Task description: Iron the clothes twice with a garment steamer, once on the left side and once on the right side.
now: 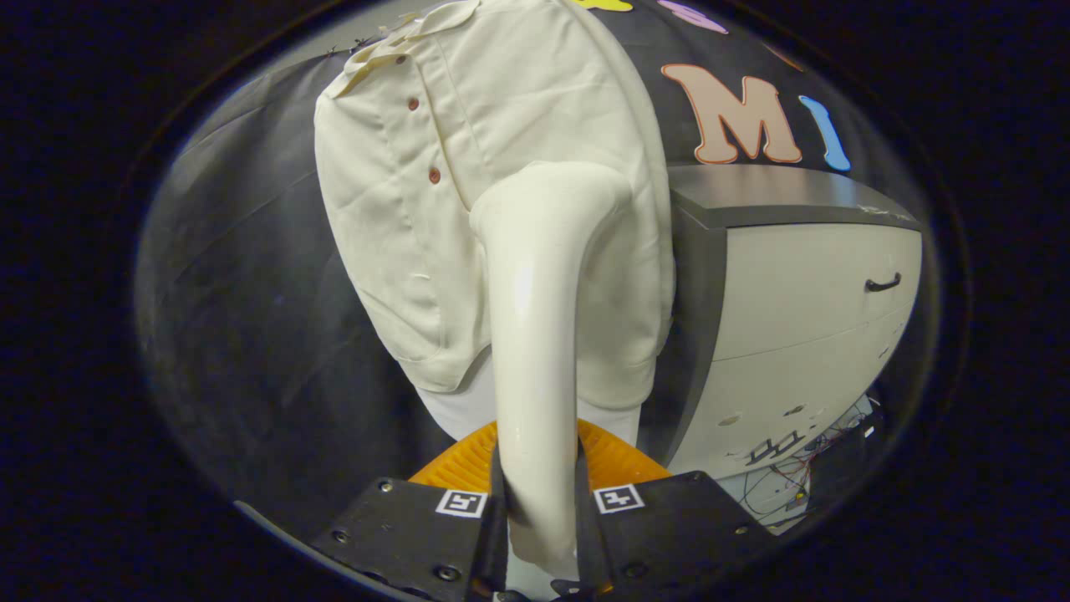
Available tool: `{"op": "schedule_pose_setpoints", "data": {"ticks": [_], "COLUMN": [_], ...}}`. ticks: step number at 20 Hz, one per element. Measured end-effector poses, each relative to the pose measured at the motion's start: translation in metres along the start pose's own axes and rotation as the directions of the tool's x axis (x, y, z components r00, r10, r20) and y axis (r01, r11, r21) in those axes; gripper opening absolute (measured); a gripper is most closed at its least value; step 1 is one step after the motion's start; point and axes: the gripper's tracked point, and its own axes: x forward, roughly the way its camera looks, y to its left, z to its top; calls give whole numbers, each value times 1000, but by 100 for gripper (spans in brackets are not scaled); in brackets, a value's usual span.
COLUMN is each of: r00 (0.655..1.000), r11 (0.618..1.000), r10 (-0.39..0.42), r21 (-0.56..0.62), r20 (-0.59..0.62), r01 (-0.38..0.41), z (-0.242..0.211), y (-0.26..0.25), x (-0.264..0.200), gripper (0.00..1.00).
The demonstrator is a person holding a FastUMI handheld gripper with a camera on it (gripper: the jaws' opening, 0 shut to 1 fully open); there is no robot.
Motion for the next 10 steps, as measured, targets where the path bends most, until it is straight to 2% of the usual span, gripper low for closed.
{"op": "schedule_pose_setpoints", "data": {"ticks": [3,10], "r00": [999,978], "r11": [999,987], "r10": [-40,-150], "r21": [15,86], "r20": [27,143], "r01": [39,139], "z": [-6,-18], "y": [1,26], "x": [-36,-155], "gripper": [33,33]}}
